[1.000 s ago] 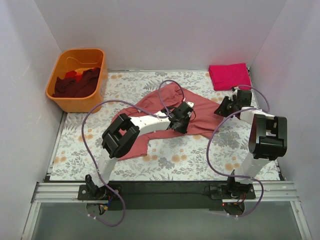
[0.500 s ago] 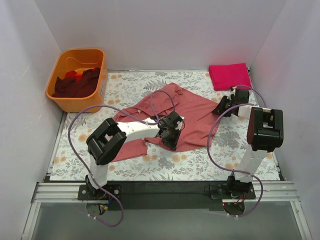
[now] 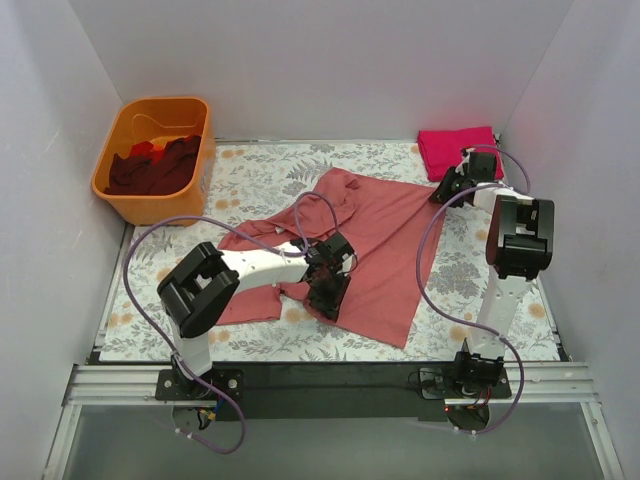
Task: Fold and stack the t-shirts
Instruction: Flatten the tshirt out
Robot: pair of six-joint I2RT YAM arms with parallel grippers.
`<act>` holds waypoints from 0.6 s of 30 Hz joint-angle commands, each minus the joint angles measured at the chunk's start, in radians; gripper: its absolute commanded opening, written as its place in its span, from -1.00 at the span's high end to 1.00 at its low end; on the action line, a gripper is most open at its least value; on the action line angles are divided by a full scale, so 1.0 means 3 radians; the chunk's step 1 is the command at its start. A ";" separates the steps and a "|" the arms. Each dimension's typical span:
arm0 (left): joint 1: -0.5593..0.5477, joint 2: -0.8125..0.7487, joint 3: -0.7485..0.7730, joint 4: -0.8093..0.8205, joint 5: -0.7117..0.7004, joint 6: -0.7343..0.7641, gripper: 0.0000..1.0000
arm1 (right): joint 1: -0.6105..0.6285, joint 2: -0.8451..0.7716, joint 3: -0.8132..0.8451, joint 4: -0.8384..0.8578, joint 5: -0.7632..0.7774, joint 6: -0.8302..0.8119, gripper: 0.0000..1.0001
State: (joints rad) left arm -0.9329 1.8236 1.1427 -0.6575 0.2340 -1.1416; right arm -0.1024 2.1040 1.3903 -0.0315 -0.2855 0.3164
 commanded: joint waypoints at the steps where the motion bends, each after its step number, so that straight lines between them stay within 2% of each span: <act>1: -0.0020 0.0154 0.0250 0.0115 0.0084 -0.0004 0.51 | -0.0011 0.0018 0.0361 -0.0293 0.0226 -0.0190 0.47; 6: -0.0020 0.0435 0.0751 0.0248 0.0181 -0.0142 0.37 | 0.0055 -0.0442 0.0066 -0.0360 0.0134 -0.0257 0.36; 7: -0.0020 0.0441 0.0823 0.0264 0.0191 -0.0168 0.31 | 0.0070 -0.0671 -0.0158 -0.0371 0.0129 -0.0257 0.34; 10: -0.0020 0.0369 0.1007 0.0279 0.0085 -0.0290 0.29 | 0.0177 -0.1142 -0.0578 -0.0391 0.0108 -0.0176 0.23; 12: 0.0021 0.0227 0.1028 0.0274 -0.0115 -0.0387 0.07 | 0.0320 -0.1453 -0.1129 -0.0381 0.0088 -0.0074 0.16; 13: 0.0041 0.0226 0.1008 0.0274 -0.0196 -0.0423 0.03 | 0.0336 -0.1541 -0.1132 -0.0386 0.0088 -0.0073 0.14; 15: 0.0128 0.0022 0.0926 0.0274 -0.0396 -0.0469 -0.08 | 0.0621 -0.1761 -0.1453 -0.0386 0.0138 -0.0002 0.09; 18: 0.0256 -0.0285 0.0737 0.0188 -0.0621 -0.0531 -0.12 | 0.0862 -0.1935 -0.1790 -0.0386 0.0266 0.0111 0.07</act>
State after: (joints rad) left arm -0.9024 1.8858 1.3945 -0.5785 0.1646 -1.2606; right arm 0.0917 1.5570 0.9352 -0.1299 -0.2367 0.3073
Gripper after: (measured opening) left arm 0.556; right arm 0.461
